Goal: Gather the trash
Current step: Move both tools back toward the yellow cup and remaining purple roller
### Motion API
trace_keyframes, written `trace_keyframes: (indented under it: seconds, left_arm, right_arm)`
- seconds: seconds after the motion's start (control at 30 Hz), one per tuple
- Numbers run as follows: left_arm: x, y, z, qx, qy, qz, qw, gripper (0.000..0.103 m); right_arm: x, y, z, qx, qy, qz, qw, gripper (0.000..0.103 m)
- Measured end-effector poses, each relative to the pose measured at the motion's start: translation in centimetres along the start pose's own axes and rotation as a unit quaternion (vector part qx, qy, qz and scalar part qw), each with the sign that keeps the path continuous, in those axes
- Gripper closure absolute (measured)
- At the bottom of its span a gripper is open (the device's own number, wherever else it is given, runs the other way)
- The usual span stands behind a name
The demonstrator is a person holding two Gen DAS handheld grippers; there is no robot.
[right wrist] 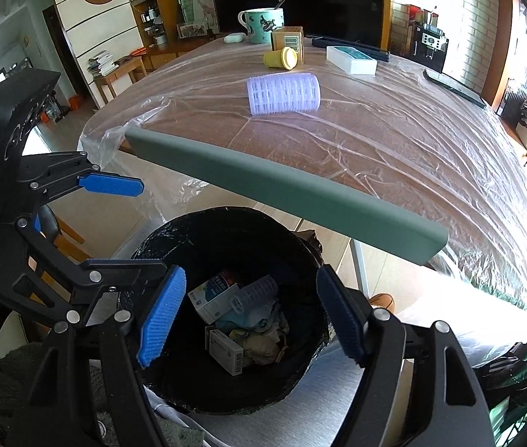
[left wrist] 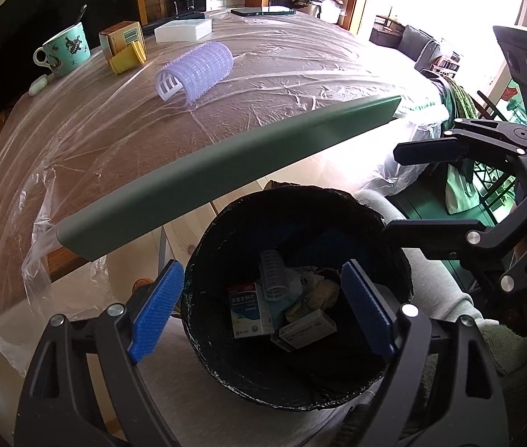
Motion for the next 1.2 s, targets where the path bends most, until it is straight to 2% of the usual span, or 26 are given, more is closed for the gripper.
trace_keyframes:
  seconds: [0.23, 0.37, 0.4, 0.47, 0.53, 0.67, 0.87, 1.1, 1.2]
  left_arm:
    - [0.0, -0.2, 0.2, 0.008, -0.002, -0.002, 1.0000, 0.015]
    - [0.6, -1.7, 0.7, 0.016, -0.005, -0.022, 0.9996, 0.015]
    - [1.0, -2.5, 1.1, 0.020, -0.010, -0.035, 0.9991, 0.015]
    - [1.7, -3.7, 2.2, 0.028, -0.024, -0.055, 0.9978, 0.009]
    - [2.9, -5.1, 4.1, 0.048, -0.042, -0.083, 0.9945, 0.003]
    - [5.1, -6.0, 7.9, 0.088, -0.069, -0.098, 0.9889, 0.003]
    - [9.1, -4.0, 12.8, 0.098, -0.080, -0.083, 0.9885, 0.003]
    - [12.8, 2.2, 17.1, 0.044, -0.119, -0.030, 0.9914, 0.003]
    - [14.0, 4.2, 17.9, 0.035, -0.129, -0.020, 0.9909, 0.003]
  right_arm:
    - [0.4, -0.7, -0.3, -0.004, 0.006, -0.015, 1.000, 0.029]
    - [1.8, -2.7, -0.8, -0.008, 0.015, -0.059, 0.998, 0.017]
    - [2.3, -3.2, -0.9, -0.013, 0.017, -0.073, 0.997, 0.014]
    - [3.5, -4.3, -1.3, -0.025, 0.019, -0.103, 0.994, 0.007]
    - [4.8, -4.7, -1.7, -0.032, 0.024, -0.121, 0.992, 0.006]
    - [7.4, -4.4, -1.6, -0.031, 0.030, -0.136, 0.990, 0.004]
    - [10.4, -1.6, -0.2, -0.037, 0.006, -0.128, 0.991, 0.004]
    - [13.4, 2.6, 0.2, -0.030, 0.017, -0.096, 0.995, 0.004]
    - [14.4, 4.2, 0.3, -0.030, 0.022, -0.083, 0.996, 0.004]
Point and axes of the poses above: each gripper's, at about its wrist camera, not at the fingertips, and y roughly the way its jaws point, z to its left, x to its top, the point moved 7 cm from there along y, roughly the way its jaws point, and after that the axes turned 11 degrees about y, right-handed, at the moved point
